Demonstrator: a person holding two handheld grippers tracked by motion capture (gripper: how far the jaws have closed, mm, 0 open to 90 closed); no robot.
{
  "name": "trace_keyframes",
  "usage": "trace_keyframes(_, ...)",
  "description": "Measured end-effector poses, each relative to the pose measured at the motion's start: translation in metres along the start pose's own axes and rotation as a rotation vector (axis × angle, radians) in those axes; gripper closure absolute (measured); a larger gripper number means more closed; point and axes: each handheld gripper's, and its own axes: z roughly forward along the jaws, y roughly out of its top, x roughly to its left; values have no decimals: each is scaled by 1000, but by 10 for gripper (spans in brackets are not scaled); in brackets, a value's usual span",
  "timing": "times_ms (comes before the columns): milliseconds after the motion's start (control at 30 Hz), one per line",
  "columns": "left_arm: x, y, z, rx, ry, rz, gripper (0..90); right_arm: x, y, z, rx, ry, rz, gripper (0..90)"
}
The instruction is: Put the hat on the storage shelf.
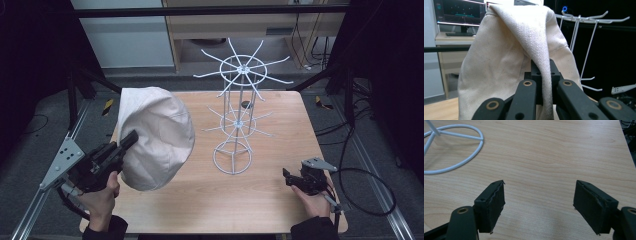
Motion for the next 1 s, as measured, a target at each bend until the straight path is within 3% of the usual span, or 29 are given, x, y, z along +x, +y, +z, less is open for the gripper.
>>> trace_keyframes(1000, -6, 37, 10, -165, -55, -28, 881, 1, 0, 1, 5, 0, -9, 250)
